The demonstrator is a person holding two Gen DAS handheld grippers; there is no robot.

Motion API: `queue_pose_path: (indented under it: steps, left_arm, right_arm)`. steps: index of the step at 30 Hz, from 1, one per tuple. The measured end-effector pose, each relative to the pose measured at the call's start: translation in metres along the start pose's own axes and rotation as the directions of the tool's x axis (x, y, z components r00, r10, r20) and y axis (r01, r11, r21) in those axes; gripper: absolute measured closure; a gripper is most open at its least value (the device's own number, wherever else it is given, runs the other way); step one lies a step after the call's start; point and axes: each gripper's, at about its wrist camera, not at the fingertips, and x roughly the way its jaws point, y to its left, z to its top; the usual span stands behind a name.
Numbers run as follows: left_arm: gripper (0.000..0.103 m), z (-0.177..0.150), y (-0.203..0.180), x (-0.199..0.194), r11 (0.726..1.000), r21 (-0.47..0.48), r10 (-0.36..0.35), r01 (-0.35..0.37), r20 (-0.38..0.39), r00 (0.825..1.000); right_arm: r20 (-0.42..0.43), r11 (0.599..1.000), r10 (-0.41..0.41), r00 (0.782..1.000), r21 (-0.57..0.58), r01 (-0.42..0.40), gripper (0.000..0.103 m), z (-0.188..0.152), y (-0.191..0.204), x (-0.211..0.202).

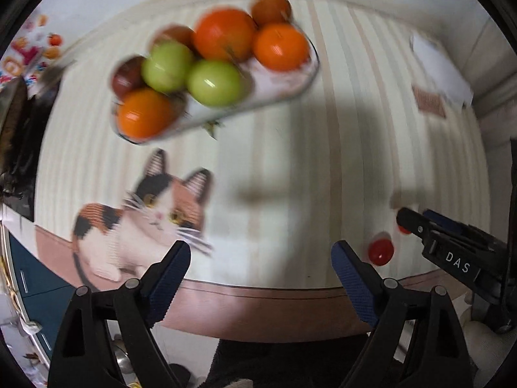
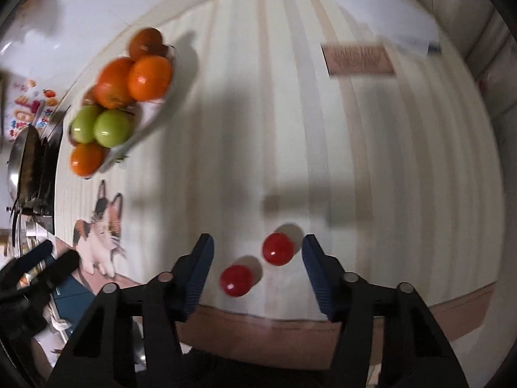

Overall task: Organize fruits
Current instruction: 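Grasp a cherry tomato with the right gripper while the left gripper grasps the other tomato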

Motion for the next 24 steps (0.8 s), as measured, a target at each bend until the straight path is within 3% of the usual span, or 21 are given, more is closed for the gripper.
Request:
queue_pose_path:
  steps: [3, 7, 13, 18, 20, 24]
  left_arm:
    - [0.014, 0.000, -0.013, 0.020, 1.000, 0.025, -0.017, 0.018, -0.053, 0.998]
    - [0.014, -0.002, -0.031, 0.028, 0.995, 0.074, -0.054, 0.061, -0.082, 0.995]
    - [0.016, -0.008, -0.077, 0.034, 0.971, 0.200, -0.113, 0.130, -0.095, 0.989]
    - [0.033, -0.014, -0.117, 0.046, 0.944, 0.291, -0.128, 0.158, -0.120, 0.985]
    - [0.047, -0.017, -0.129, 0.051, 0.932, 0.327, -0.118, 0.154, -0.126, 0.985]
    - [0.064, -0.021, -0.144, 0.051, 0.918, 0.371, -0.107, 0.138, -0.104, 0.989]
  right_arm:
    - [-0.026, 1.000, -0.003, 1.000, -0.002, 0.003, 0.060, -0.003, -0.002, 0.020]
    - [0.011, 0.998, -0.042, 0.999, -0.054, 0.042, 0.075, -0.005, 0.006, 0.018]
    - [0.066, 0.998, -0.058, 0.996, -0.003, 0.058, 0.075, -0.007, -0.017, -0.007]
    - [0.066, 0.996, -0.079, 0.995, 0.035, 0.077, 0.075, -0.007, -0.042, -0.013]
    - [0.066, 0.995, -0.089, 0.994, 0.049, 0.086, 0.075, -0.008, -0.050, -0.013]
    - [0.069, 0.994, -0.091, 0.993, 0.067, 0.087, 0.075, -0.010, -0.060, -0.015]
